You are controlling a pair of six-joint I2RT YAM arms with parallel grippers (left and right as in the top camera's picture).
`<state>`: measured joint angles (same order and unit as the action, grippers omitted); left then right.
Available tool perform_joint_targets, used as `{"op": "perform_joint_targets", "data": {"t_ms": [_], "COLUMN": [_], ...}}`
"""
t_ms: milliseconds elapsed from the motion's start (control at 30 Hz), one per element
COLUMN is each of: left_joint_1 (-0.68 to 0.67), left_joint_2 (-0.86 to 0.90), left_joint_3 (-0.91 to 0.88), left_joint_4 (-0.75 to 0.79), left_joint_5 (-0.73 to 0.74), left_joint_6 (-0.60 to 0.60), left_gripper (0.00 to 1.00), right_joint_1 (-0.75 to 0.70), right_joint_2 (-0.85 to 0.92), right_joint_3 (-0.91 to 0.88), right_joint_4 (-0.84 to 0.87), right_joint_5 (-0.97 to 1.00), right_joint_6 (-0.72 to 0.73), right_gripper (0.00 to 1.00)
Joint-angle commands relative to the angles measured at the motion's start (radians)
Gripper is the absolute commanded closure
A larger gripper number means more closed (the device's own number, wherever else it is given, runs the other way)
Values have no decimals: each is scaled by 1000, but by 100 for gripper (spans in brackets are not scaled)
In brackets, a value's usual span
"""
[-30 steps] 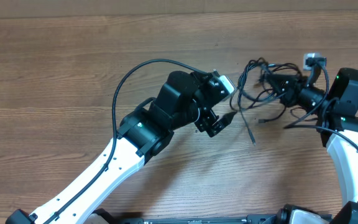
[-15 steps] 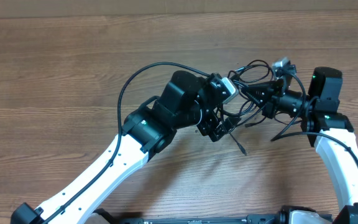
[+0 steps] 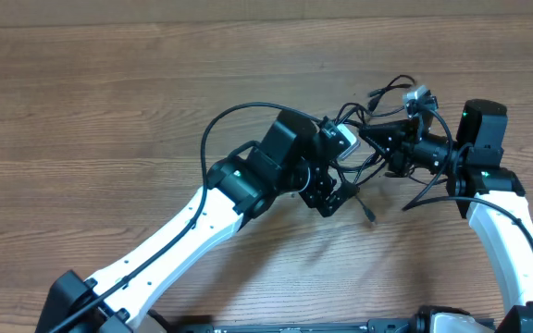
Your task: Untangle cables
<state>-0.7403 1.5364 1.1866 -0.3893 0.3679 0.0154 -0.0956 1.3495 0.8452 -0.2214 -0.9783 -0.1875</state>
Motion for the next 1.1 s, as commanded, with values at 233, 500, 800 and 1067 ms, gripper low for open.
{"op": "perform_joint_targets", "data": {"t_ms": [233, 500, 800, 1067], "left_joint_1": [-11, -13, -27, -53], "left_joint_2": [14, 14, -13, -15], "left_joint_3": [22, 22, 22, 22], "left_joint_4": [26, 38, 35, -42], "left_joint_5": [32, 182, 217, 195], "left_joint_6": [-47, -45, 18, 78], "left_gripper": [0, 2, 0, 0], "right_joint_1": [5, 5, 5, 5], "right_joint_2": [-6, -6, -6, -6], "right_joint_3": [12, 12, 12, 12], "right_joint_4": [-6, -9, -13, -9], "right_joint_5": [41, 10, 74, 134], "right_joint_6": [2, -20, -19, 7], "right_gripper": [96, 96, 96, 96]}}
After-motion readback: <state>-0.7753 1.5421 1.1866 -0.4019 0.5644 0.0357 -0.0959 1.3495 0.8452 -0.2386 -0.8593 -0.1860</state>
